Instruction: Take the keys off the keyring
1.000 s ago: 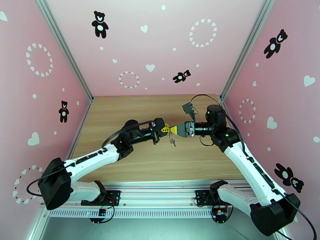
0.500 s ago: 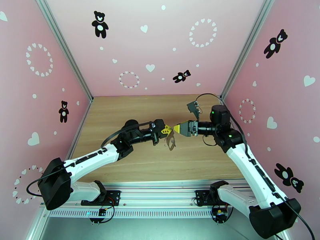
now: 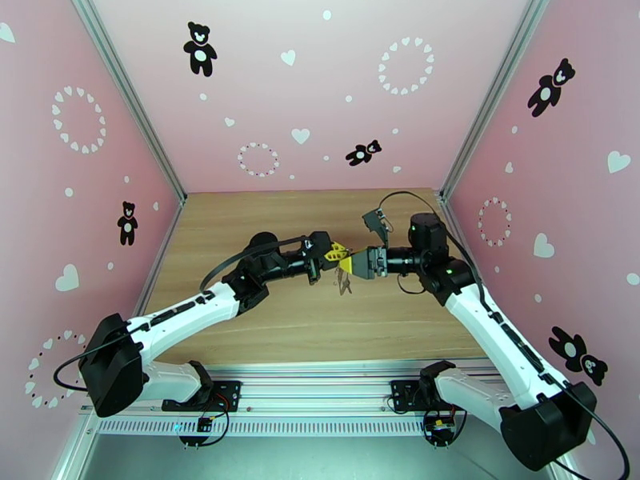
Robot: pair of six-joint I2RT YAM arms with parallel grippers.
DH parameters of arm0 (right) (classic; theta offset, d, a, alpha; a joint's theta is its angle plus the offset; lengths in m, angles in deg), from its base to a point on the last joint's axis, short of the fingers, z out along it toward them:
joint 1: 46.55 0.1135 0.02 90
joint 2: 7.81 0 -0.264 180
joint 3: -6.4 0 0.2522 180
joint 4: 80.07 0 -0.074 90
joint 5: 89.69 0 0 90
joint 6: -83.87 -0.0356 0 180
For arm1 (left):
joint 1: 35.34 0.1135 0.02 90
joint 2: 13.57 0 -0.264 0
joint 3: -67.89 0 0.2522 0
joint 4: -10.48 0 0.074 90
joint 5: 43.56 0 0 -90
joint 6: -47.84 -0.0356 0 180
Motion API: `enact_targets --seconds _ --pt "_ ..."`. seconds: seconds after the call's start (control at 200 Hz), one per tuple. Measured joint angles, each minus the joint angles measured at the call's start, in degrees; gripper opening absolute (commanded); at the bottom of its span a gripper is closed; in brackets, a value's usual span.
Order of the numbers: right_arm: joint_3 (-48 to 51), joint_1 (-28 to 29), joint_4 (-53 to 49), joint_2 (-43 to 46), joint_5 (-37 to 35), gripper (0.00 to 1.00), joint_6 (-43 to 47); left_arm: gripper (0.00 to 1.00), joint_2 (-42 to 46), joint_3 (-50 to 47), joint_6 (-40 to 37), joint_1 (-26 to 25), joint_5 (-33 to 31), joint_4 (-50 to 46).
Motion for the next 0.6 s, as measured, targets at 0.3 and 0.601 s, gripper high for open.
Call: enact_targets --seconds 0.3,0.601 --pt "0.0 -0.02 1.16 3.74 0.02 0.87 -2.19 0.0 0.0 -0.13 0.0 0.04 0.0 -0.09" --pt "0.0 -0.11 2.43 4.26 -0.7 0.74 -4.57 0.0 0.7 -0.66 0.0 0.04 -0.02 -0.28"
